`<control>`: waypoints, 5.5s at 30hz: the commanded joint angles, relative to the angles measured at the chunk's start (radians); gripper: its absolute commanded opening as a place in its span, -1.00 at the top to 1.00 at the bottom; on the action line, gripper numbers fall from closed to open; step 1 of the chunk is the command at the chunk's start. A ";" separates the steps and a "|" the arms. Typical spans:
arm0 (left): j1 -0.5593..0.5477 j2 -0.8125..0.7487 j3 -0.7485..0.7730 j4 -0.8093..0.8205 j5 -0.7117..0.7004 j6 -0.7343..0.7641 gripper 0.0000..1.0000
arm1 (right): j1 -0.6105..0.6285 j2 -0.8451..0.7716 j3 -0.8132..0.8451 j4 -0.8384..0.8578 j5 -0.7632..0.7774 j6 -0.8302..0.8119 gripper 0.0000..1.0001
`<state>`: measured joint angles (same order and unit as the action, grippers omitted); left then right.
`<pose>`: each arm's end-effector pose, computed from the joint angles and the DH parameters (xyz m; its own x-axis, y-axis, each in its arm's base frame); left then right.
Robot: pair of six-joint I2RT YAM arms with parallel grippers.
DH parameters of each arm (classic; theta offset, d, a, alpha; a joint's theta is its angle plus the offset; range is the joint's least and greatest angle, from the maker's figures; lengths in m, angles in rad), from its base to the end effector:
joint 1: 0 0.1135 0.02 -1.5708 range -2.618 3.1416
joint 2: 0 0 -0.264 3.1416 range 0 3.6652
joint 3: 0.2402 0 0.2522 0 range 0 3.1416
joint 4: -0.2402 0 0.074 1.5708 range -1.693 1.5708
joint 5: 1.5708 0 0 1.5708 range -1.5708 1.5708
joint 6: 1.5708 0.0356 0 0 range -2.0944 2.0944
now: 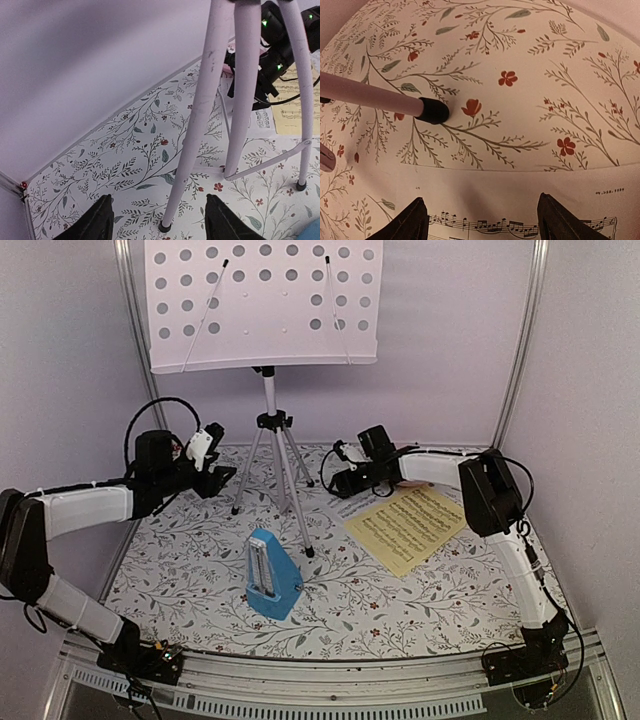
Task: Set up the instrument practice props
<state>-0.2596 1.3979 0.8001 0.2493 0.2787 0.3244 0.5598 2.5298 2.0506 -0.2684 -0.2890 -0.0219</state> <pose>0.2996 -0.0897 0.2483 -0.1545 0.3581 -0.9208 0.5760 0.7899 0.2105 0.4695 0.3062 0.1319 -0.5609 -0.3763 -0.7374 -0.6985 0.6932 0.1777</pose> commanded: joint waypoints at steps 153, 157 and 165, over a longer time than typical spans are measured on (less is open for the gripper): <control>-0.040 0.451 0.342 -0.031 0.108 0.212 1.00 | 0.041 -0.297 -0.360 0.474 -0.028 -0.408 1.00; -0.046 0.470 0.357 -0.025 0.088 0.218 1.00 | 0.027 -0.323 -0.406 0.474 -0.009 -0.411 1.00; -0.030 0.514 0.417 -0.012 0.027 0.250 1.00 | -0.015 -0.361 -0.444 0.472 0.021 -0.437 1.00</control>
<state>-0.3256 1.8858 1.1671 0.1997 0.4129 0.5438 0.6102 2.2475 1.6268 0.2073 -0.3187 -0.4534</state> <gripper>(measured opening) 0.134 0.118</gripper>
